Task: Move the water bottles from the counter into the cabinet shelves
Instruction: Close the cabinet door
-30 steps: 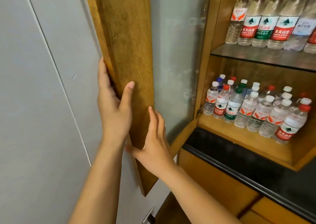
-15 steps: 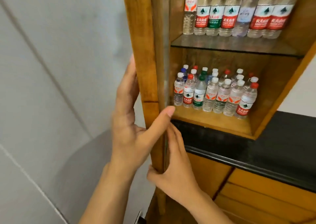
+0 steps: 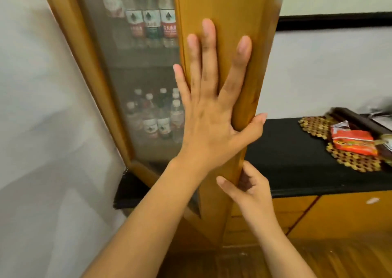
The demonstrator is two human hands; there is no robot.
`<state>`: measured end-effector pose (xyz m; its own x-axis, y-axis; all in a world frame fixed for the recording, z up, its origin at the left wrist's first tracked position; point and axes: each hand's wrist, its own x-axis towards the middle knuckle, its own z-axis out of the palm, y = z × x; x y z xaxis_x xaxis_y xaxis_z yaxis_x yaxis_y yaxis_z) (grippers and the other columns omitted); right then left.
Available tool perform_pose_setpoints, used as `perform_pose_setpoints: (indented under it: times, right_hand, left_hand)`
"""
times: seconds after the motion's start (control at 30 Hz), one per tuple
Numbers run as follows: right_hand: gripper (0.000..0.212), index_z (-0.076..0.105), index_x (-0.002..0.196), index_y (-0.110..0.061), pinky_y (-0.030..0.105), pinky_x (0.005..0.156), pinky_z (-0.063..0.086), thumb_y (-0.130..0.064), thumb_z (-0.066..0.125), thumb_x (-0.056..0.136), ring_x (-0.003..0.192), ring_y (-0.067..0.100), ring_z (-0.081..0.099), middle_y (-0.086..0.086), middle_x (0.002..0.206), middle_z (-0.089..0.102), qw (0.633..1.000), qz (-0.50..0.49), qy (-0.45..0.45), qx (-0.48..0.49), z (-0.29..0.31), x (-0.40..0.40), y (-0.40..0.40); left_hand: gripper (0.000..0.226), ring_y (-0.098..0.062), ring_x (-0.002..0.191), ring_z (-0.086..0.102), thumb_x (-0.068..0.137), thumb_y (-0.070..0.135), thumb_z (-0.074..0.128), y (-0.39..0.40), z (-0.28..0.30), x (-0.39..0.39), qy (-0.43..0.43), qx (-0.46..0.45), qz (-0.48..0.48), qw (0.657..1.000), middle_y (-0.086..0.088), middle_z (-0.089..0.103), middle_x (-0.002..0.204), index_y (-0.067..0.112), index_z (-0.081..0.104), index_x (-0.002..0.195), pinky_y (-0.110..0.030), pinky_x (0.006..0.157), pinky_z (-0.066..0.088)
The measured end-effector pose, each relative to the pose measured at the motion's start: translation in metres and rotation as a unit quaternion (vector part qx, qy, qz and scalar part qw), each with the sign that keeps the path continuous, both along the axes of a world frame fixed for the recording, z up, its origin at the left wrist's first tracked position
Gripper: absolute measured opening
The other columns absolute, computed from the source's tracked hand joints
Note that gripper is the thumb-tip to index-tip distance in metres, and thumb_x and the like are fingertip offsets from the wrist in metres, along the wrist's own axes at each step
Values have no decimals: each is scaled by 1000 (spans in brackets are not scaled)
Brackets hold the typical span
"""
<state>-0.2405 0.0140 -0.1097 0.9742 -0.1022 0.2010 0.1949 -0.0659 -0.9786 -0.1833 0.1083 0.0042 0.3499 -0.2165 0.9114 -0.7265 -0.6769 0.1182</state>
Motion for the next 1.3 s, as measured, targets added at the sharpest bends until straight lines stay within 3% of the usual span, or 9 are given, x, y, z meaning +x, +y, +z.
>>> perform_pose_setpoints:
  times: [0.13, 0.27, 0.4, 0.5, 0.6, 0.73, 0.87, 1.1, 1.3]
  right_hand:
    - [44, 61, 107, -25, 34, 88, 54, -43, 64, 67, 100, 8, 64, -8, 103, 70, 999, -40, 8, 26, -1, 50, -36]
    - [33, 59, 105, -30, 28, 87, 54, -33, 64, 73, 100, 5, 64, -10, 105, 69, 999, -29, -2, 20, -3, 102, -68]
    - [42, 56, 120, -21, 32, 93, 51, -27, 65, 79, 109, 10, 61, -5, 115, 66, 1000, -18, -1, 16, -6, 144, -90]
    - [39, 57, 111, -35, 21, 87, 51, -42, 64, 72, 105, 2, 60, -12, 110, 65, 1000, -13, -19, -9, -6, 166, -99]
    - [34, 50, 105, -48, 5, 82, 44, -33, 65, 78, 105, -12, 52, -16, 116, 55, 997, -46, -50, -36, -5, 189, -103]
    - [64, 32, 132, -46, 19, 100, 29, -28, 67, 80, 132, 4, 29, -7, 148, 26, 994, -91, -48, -35, -7, 227, -108]
    - [94, 6, 144, -40, 23, 99, 20, -30, 70, 76, 127, -5, 8, -12, 156, -1, 995, -88, -22, -39, -7, 260, -119]
    - [101, -4, 146, -33, 34, 110, 18, -30, 70, 77, 144, 15, -1, -9, 157, -10, 995, -53, 20, -84, -3, 305, -131]
    - [104, -4, 145, -36, 37, 111, 18, -34, 72, 73, 144, 16, -2, -10, 156, -12, 993, -54, 13, -103, -4, 315, -134]
  left_hand:
    - [84, -43, 139, 3, 76, 48, 60, -51, -3, 51, -10, 2, 84, 996, -29, 14, 149, 16, 16, 139, -62, 110, -3]
    - [82, -40, 139, 8, 76, 50, 57, -86, -5, 100, -27, -1, 148, 989, -20, 12, 149, 20, 17, 141, -60, 111, -2]
    - [79, -40, 138, 13, 75, 49, 57, -108, -4, 137, -48, -6, 204, 978, -24, 28, 148, 21, 21, 140, -59, 111, 2]
    - [75, -39, 137, 14, 76, 49, 55, -118, -5, 158, -57, -9, 234, 970, -23, 28, 148, 22, 23, 139, -59, 111, 3]
    - [74, -39, 137, 14, 78, 50, 53, -126, -6, 180, -54, -2, 261, 964, -22, 27, 148, 23, 21, 140, -60, 110, 4]
    - [76, -37, 137, 12, 79, 50, 52, -138, -5, 211, -31, 15, 295, 955, -21, 29, 149, 24, 17, 142, -60, 110, 3]
    - [72, -36, 138, 13, 82, 50, 49, -144, -6, 242, -33, 9, 313, 949, -19, 30, 149, 25, 19, 142, -60, 110, 4]
    - [71, -35, 136, 23, 84, 65, 44, -147, -7, 276, -44, 10, 336, 941, -18, 38, 146, 24, 33, 141, -59, 110, 9]
    - [75, -35, 135, 18, 82, 71, 36, -147, -6, 286, -57, 12, 328, 943, -19, 38, 145, 24, 25, 139, -59, 110, 4]
